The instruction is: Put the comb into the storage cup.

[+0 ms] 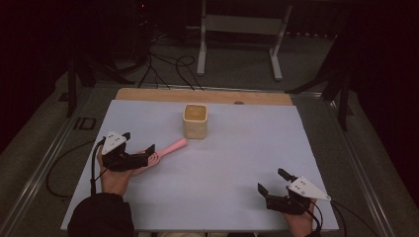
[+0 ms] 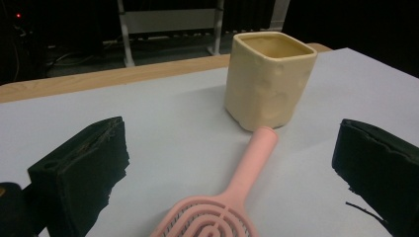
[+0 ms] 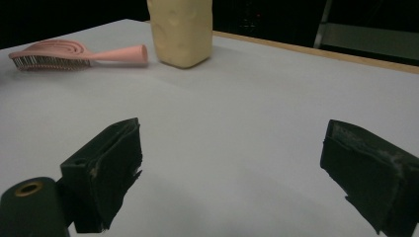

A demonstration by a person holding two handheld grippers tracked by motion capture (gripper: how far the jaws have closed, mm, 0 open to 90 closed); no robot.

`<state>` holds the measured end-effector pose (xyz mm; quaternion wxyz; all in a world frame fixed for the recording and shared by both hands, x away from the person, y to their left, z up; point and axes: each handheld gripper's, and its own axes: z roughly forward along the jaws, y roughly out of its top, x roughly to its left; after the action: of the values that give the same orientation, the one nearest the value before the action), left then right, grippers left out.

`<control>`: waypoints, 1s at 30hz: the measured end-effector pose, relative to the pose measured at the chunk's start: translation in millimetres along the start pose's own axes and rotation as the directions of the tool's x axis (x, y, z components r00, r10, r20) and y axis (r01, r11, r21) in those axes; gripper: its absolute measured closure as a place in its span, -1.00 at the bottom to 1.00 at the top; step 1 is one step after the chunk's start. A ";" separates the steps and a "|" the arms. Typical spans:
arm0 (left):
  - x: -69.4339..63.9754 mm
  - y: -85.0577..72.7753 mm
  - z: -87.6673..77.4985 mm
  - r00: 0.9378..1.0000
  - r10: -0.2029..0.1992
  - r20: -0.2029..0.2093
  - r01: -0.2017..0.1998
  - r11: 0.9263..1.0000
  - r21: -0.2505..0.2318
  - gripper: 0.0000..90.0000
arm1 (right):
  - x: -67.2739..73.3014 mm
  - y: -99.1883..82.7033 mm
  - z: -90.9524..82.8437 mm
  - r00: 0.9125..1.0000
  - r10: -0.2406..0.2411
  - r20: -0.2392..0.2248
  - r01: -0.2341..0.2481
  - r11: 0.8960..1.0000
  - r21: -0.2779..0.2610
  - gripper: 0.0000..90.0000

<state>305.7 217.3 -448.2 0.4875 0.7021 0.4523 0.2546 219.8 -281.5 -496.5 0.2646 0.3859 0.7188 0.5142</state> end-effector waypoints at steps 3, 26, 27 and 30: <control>0.1 1.1 3.3 1.000 -0.001 -0.002 0.001 1.000 0.007 -0.97 | -0.1 0.0 0.1 1.000 0.000 0.001 0.000 1.000 0.001 -0.81; -1.8 4.5 30.6 1.000 -0.002 -0.007 0.002 0.998 0.063 -0.97 | 1.1 -0.2 1.9 1.000 -0.009 -0.006 0.009 1.000 0.010 -0.81; -2.2 4.7 31.7 1.000 0.000 -0.007 0.001 0.998 0.066 -0.97 | 1.1 -0.2 1.9 1.000 -0.008 -0.007 0.009 1.000 0.011 -0.81; -3.2 4.7 35.2 1.000 -0.001 -0.006 0.002 0.998 0.070 -0.97 | 1.3 -0.3 2.3 1.000 -0.009 -0.007 0.009 1.000 0.014 -0.81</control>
<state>334.3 198.0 -457.5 0.4614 0.7178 0.4629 0.2402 220.7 -279.3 -497.5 0.2620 0.3827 0.7250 0.5092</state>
